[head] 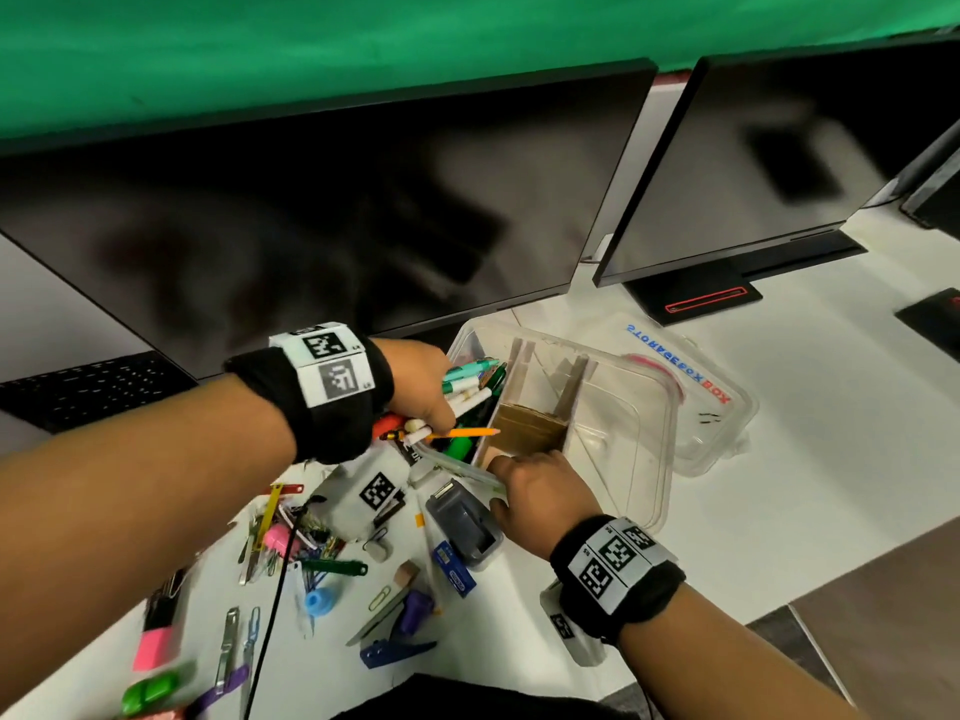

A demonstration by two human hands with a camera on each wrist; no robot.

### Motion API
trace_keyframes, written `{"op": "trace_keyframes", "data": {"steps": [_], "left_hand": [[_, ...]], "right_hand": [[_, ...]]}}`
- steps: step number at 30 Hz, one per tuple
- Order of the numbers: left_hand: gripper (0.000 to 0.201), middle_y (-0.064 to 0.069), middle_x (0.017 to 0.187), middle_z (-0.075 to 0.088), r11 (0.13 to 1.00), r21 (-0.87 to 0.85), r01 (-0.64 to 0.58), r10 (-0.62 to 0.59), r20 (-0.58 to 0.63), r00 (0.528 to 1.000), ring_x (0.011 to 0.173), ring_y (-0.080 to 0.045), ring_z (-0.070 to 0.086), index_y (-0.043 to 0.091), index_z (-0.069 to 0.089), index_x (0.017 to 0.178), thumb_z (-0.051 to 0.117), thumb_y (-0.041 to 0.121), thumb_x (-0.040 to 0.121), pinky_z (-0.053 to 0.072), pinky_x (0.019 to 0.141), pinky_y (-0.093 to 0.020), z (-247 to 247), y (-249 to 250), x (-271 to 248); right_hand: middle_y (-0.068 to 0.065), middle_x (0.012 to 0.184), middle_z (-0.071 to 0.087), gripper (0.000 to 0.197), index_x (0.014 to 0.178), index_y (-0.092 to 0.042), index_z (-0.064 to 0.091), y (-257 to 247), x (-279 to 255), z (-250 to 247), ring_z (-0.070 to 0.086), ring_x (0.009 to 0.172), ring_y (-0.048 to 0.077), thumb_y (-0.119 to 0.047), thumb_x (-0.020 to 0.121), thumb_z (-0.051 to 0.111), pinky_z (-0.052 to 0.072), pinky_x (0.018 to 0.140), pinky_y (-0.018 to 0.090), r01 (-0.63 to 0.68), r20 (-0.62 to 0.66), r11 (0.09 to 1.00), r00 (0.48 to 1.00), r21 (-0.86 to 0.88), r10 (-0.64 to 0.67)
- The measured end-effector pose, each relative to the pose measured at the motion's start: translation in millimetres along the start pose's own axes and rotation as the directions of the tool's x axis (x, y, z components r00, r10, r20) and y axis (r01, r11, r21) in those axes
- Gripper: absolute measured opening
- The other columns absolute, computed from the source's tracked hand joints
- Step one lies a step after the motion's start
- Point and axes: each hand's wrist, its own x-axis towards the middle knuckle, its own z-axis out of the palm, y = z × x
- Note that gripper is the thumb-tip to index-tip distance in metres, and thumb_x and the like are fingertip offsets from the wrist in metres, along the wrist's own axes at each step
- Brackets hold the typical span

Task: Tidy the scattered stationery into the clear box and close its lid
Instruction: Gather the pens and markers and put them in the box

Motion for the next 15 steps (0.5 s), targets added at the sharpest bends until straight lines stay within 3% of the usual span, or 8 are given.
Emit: {"op": "trace_keyframes", "data": {"steps": [4,6,10,15], "left_hand": [[0.018,-0.001,0.061,0.056,0.992,-0.065,0.109,-0.118,-0.149,0.982,0.048,-0.014,0.049,0.011,0.058,0.074,0.068,0.026,0.077,0.040,0.047,-0.022,6.0,1.9,21.4],[0.018,-0.006,0.069,0.060,0.976,-0.158,0.150,-0.176,-0.163,0.971,0.048,-0.017,0.050,0.008,0.063,0.083,0.068,0.025,0.078,0.041,0.047,-0.022,14.7,5.5,33.9],[0.033,-0.010,0.095,0.068,0.962,-0.226,0.151,-0.206,-0.243,0.948,0.075,-0.024,0.060,0.009,0.064,0.103,0.069,0.029,0.077,0.047,0.067,-0.027,28.6,14.9,55.6],[0.054,-0.013,0.118,0.063,0.973,-0.207,0.103,-0.166,-0.313,0.935,0.106,-0.030,0.062,0.008,0.052,0.122,0.073,0.030,0.077,0.049,0.086,-0.033,37.0,20.0,67.3]], "right_hand": [[0.010,0.103,0.068,0.029,0.109,-0.016,0.058,0.2,-0.3,-0.2,0.060,0.097,0.031,-0.031,0.087,0.048,0.040,0.087,0.035,0.003,0.002,1.000,1.000,-0.001,-0.003],[0.010,0.103,0.068,0.028,0.109,-0.016,0.058,-0.4,-0.6,-0.9,0.060,0.097,0.031,-0.031,0.087,0.048,0.040,0.086,0.035,0.005,-0.001,1.000,1.000,0.005,-0.005],[0.009,0.101,0.069,0.026,0.107,-0.016,0.059,-0.6,-0.6,-0.5,0.061,0.095,0.030,-0.029,0.088,0.047,0.040,0.086,0.033,0.005,-0.019,1.000,1.000,0.017,-0.005],[0.010,0.099,0.070,0.024,0.103,-0.015,0.062,-1.3,0.5,-0.8,0.064,0.091,0.032,-0.027,0.090,0.045,0.043,0.084,0.032,0.000,-0.028,0.999,1.000,0.044,0.001]]}}
